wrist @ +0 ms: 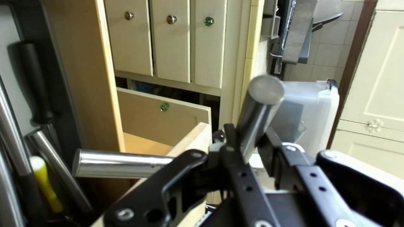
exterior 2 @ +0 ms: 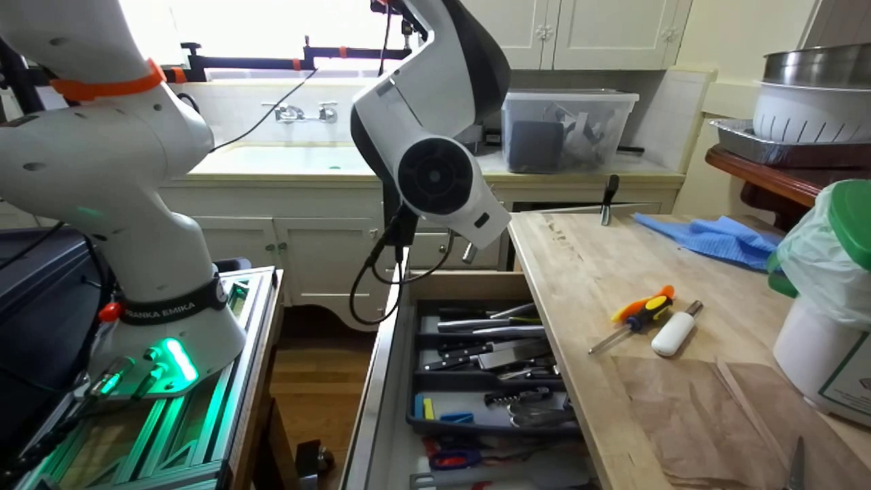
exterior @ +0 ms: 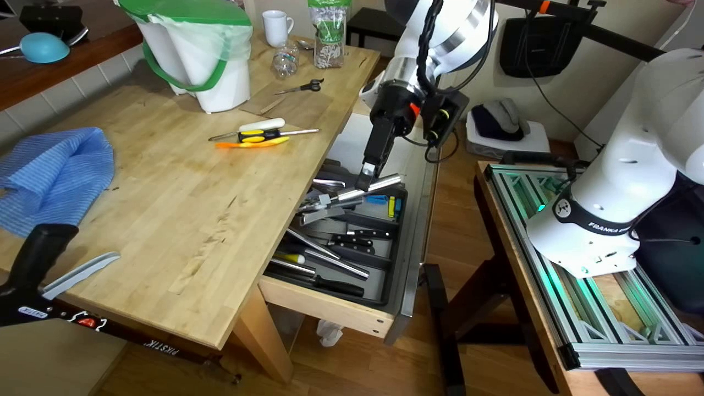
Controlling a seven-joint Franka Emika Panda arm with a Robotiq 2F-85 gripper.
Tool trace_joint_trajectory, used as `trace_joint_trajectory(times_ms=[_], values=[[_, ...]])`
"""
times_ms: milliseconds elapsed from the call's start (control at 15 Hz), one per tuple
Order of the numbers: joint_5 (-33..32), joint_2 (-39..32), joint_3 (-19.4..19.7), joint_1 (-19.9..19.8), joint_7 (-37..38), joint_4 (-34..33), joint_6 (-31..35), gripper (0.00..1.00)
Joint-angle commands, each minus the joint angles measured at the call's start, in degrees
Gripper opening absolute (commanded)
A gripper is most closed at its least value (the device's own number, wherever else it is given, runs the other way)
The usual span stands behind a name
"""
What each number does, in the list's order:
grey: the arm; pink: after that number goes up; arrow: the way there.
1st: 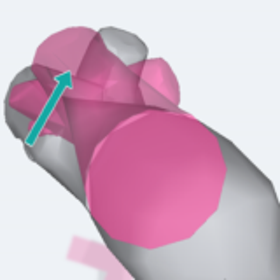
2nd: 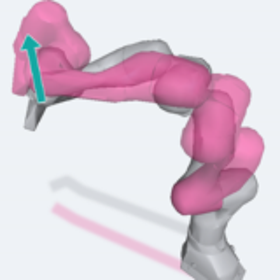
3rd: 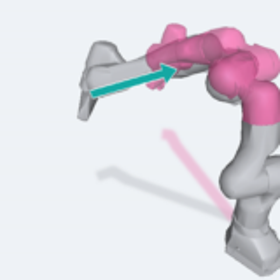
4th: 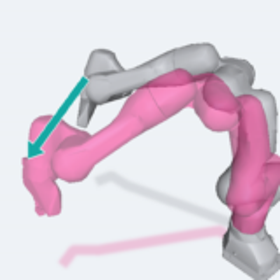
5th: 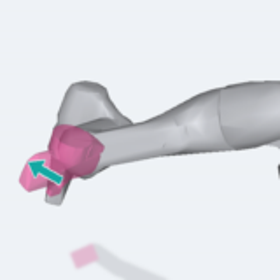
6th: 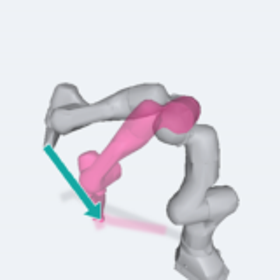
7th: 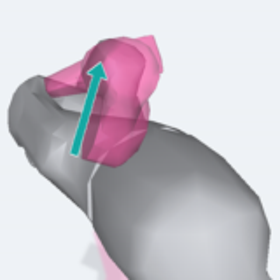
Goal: Remove the can opener from the open drawer.
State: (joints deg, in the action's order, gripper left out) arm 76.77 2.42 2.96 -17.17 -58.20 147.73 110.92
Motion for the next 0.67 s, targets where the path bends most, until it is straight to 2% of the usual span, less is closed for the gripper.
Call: trace_joint_trajectory(times_ms=[0,267,600], values=[[0.7,7.8,2.4,3.3,-0.2,0.3,4.2,0.06],[-4.1,8.3,1.1,5.2,1.2,-4.6,16.5,0.06],[-7.3,-1.0,1.3,7.8,-4.1,-11.9,33.8,0.06]])
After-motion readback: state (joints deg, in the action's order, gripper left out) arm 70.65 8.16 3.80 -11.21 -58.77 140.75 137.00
